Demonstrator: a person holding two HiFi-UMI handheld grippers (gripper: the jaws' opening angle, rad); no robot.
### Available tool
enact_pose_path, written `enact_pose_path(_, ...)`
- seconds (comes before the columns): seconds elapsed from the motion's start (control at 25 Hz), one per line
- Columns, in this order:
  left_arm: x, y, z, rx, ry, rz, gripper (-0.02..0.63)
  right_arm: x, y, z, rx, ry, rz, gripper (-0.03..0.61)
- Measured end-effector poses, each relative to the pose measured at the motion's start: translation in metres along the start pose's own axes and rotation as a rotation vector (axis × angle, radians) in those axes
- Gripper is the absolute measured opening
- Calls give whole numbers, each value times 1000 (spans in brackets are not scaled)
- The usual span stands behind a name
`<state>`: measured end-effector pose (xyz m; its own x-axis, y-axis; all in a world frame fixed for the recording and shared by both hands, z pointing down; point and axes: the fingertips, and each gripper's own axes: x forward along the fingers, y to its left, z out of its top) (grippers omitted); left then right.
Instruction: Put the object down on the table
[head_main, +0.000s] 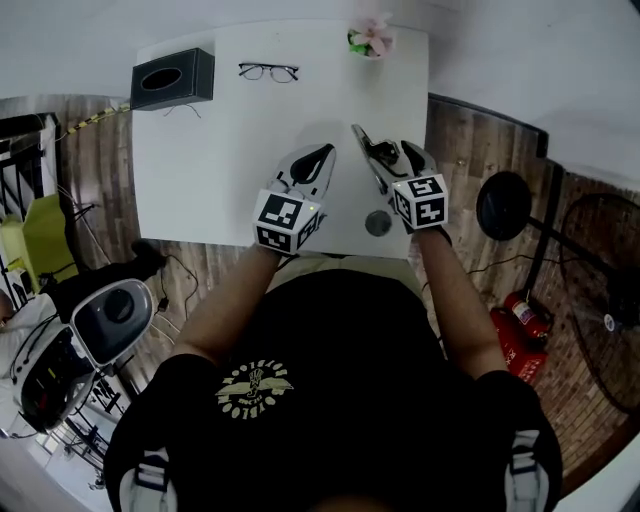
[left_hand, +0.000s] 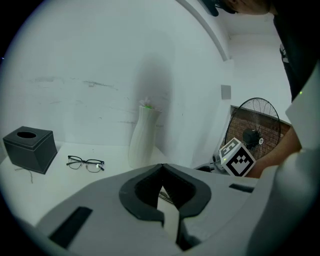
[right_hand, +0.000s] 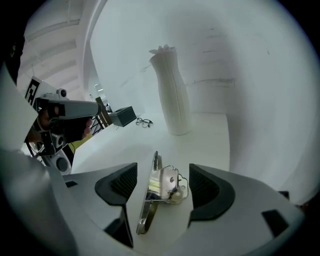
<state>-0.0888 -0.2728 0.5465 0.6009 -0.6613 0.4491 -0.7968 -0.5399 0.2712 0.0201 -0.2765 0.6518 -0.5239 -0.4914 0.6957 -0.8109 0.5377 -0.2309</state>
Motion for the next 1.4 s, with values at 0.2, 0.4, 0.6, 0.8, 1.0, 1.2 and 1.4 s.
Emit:
enact_pose_path(0.2,-10,3,18,7,-33,27,8,-27,5,27,-41,-113,-30,228)
enact_pose_path(0.4,-21,8,37,18,-77,61,8,-55,10,54,-109,-188,-77,3)
enact_pose_path(0.6,-33,7,52,14,-110,82,8,-73,17,72,-121,-233,-57,2)
enact_pose_path(0.8,-54,1,73,32,-164,109,8,-100,27,94,-145,-297,-47,2)
enact_pose_path(1.0,-70,-8,101,74,-212,126,8,-131,35,124,-182,-375,-41,2)
enact_pose_path(1.2,-80,-20,119,96,-250,132,8,-156,42,141,-203,-425,-37,2)
enact_pose_path(1.4,-86,-35,141,130,-292,127,8,-183,47,157,-246,-456,-39,2)
